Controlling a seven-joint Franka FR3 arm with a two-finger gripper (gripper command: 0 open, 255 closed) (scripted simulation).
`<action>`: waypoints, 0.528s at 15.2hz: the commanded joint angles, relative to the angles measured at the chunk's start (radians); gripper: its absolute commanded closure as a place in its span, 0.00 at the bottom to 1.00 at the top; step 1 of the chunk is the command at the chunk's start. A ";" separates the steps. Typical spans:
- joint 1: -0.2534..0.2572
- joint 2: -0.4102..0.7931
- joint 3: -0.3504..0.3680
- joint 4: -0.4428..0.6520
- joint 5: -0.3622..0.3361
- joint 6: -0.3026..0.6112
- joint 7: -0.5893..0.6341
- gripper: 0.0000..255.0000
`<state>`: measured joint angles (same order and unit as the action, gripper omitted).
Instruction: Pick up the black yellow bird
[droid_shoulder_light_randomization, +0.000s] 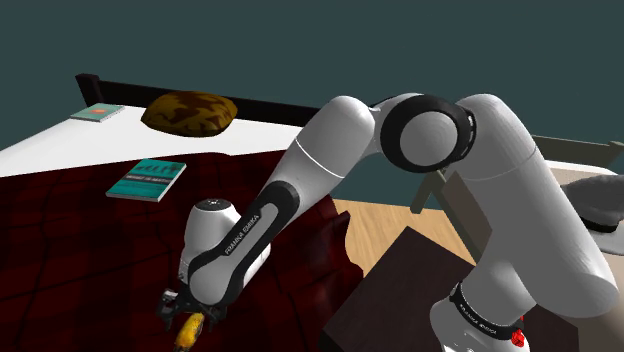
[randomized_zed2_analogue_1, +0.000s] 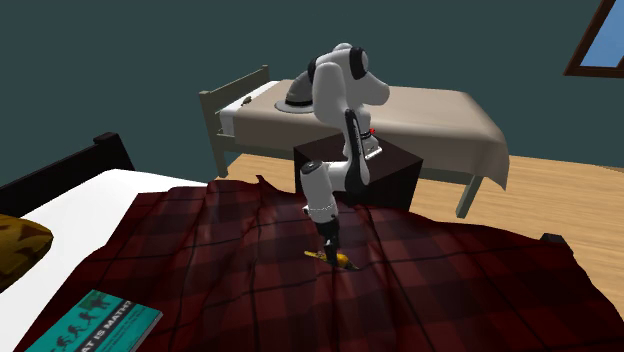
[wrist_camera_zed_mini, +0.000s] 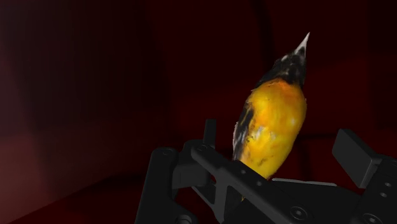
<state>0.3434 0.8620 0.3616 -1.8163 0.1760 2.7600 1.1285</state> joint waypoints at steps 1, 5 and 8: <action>0.001 0.018 -0.002 0.005 -0.001 0.012 -0.004 0.00; 0.002 0.018 -0.002 0.006 -0.001 0.012 -0.004 1.00; 0.002 0.018 -0.002 0.006 -0.001 0.012 -0.004 1.00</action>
<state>0.3455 0.8803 0.3597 -1.8106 0.1748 2.7722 1.1247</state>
